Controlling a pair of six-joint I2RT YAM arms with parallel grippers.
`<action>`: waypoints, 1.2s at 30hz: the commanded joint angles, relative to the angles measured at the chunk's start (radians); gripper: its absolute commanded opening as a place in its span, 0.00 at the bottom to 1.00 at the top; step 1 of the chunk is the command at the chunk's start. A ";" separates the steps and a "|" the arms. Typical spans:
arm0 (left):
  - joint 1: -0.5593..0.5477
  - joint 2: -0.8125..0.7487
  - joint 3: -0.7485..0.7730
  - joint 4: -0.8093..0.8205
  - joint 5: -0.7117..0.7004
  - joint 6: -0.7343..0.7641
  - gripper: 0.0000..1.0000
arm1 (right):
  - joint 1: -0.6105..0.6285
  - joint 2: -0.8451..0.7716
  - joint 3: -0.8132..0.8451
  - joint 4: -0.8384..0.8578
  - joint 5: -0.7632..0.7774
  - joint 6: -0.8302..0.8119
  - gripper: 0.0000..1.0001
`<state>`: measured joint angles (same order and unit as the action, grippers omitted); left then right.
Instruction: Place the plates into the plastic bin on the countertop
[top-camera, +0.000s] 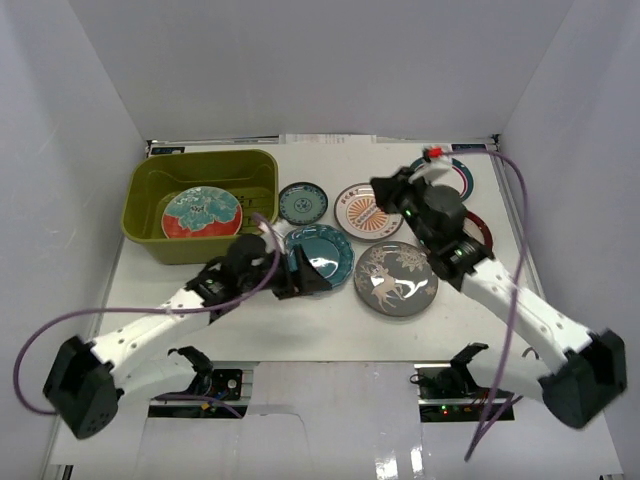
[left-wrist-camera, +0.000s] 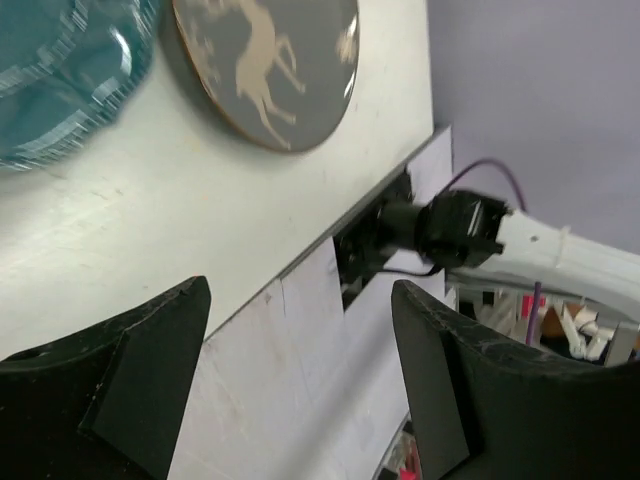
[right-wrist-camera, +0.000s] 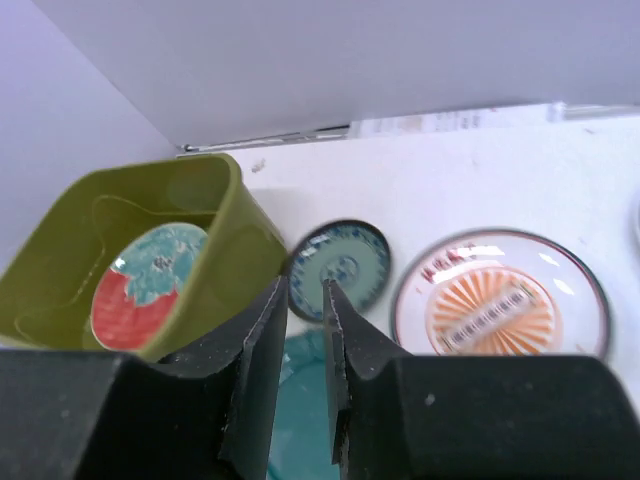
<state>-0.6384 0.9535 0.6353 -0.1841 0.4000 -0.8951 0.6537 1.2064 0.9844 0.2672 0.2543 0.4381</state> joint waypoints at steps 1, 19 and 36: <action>-0.188 0.135 -0.022 0.285 -0.068 -0.152 0.84 | -0.022 -0.223 -0.207 -0.110 -0.019 0.011 0.27; -0.376 0.857 0.110 0.744 -0.392 -0.347 0.65 | -0.066 -0.746 -0.454 -0.434 -0.076 0.105 0.33; -0.440 0.912 0.124 0.678 -0.650 -0.232 0.01 | -0.066 -0.792 -0.498 -0.427 -0.121 0.157 0.33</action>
<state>-1.0634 1.8755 0.7673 0.5976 -0.1944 -1.2160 0.5892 0.4313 0.4850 -0.1837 0.1505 0.5766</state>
